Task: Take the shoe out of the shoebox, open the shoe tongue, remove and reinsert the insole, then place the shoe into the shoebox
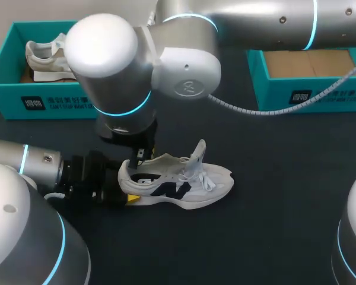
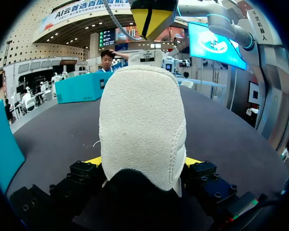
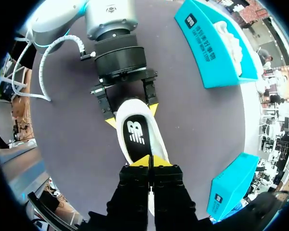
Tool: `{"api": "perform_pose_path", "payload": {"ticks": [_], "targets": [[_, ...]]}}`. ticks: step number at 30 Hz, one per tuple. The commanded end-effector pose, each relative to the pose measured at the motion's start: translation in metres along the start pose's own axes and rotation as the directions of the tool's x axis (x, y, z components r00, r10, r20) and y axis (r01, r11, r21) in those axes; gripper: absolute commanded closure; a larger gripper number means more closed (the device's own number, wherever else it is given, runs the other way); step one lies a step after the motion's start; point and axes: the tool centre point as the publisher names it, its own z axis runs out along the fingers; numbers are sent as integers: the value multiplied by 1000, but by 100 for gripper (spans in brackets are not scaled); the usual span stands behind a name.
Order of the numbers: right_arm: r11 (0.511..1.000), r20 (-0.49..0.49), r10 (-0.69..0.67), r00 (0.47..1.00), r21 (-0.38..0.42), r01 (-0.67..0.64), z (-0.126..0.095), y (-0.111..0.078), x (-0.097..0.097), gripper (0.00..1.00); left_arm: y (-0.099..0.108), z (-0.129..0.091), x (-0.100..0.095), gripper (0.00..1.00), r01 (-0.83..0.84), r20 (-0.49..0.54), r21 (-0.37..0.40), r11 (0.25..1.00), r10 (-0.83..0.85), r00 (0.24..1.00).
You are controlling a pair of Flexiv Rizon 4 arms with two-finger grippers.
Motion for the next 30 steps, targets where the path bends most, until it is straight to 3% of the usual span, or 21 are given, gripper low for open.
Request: {"api": "perform_pose_path", "payload": {"ticks": [1,3,7,16,30], "targets": [[1000,-37,0,999,5,0,36,4,4,100,3,2,-1,100,0,0,-2,1000,0,1000],[999,-59,-6,998,31,8,49,4,8,100,3,2,-1,100,0,0,-2,1000,0,1000],[1000,-61,9,998,8,-8,65,1,14,100,3,2,-1,100,0,0,-2,1000,0,1000],[1000,-87,14,996,9,-13,91,-10,17,100,3,2,-1,100,0,0,-2,1000,0,1000],[999,-91,-26,995,19,28,104,-13,1,100,3,2,-1,100,0,0,-2,1000,0,1000]]}}
